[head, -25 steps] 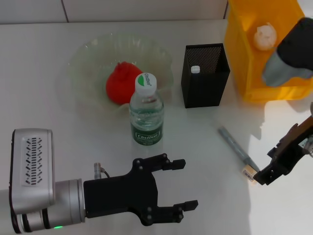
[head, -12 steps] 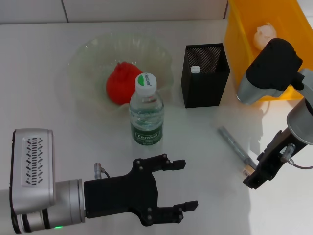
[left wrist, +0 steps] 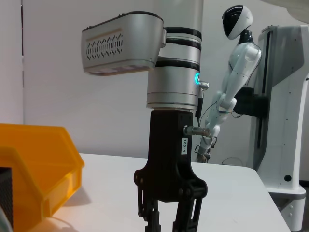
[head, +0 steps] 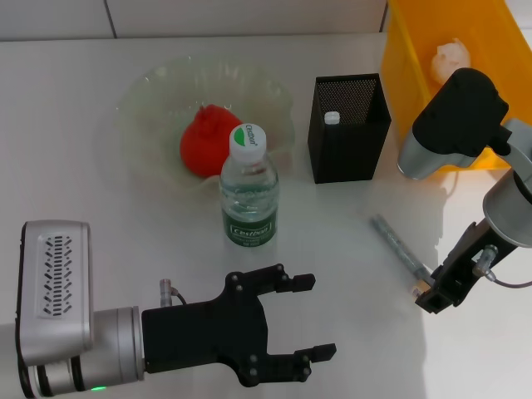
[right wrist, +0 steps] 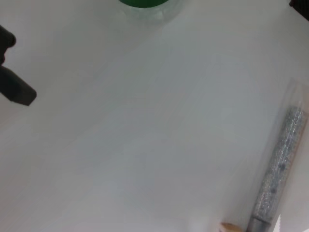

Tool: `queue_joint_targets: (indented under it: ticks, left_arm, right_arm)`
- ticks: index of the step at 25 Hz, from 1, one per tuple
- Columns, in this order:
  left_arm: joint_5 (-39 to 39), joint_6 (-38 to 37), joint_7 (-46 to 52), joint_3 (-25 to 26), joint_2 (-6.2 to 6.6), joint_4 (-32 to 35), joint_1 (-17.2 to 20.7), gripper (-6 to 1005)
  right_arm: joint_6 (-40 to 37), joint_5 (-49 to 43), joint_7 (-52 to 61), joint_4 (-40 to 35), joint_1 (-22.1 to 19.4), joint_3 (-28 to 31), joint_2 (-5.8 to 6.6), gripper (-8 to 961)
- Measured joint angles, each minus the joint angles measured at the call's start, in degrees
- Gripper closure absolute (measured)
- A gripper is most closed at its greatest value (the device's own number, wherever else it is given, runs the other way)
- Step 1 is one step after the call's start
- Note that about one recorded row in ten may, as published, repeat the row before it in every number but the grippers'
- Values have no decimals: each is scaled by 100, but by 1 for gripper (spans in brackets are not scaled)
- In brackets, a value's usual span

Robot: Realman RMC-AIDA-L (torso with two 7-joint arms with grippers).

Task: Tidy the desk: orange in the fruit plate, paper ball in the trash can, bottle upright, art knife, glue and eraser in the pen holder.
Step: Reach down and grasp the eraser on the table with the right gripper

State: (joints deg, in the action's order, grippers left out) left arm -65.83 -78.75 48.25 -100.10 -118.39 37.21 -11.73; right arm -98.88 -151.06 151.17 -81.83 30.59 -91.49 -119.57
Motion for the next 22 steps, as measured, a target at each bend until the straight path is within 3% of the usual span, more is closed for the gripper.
queue_joint_targets:
  ticks: [9, 20, 22]
  left_arm:
    - [1, -9, 0, 0, 0, -4, -3, 213]
    - [1, -9, 0, 0, 0, -4, 8, 213]
    - [1, -9, 0, 0, 0, -3, 11, 213]
  right_arm:
    - [113, 38, 0, 146, 30, -10, -2, 517]
    - [153, 34, 0, 203, 52, -76, -5, 541]
    - [154, 27, 0, 208, 52, -76, -5, 701]
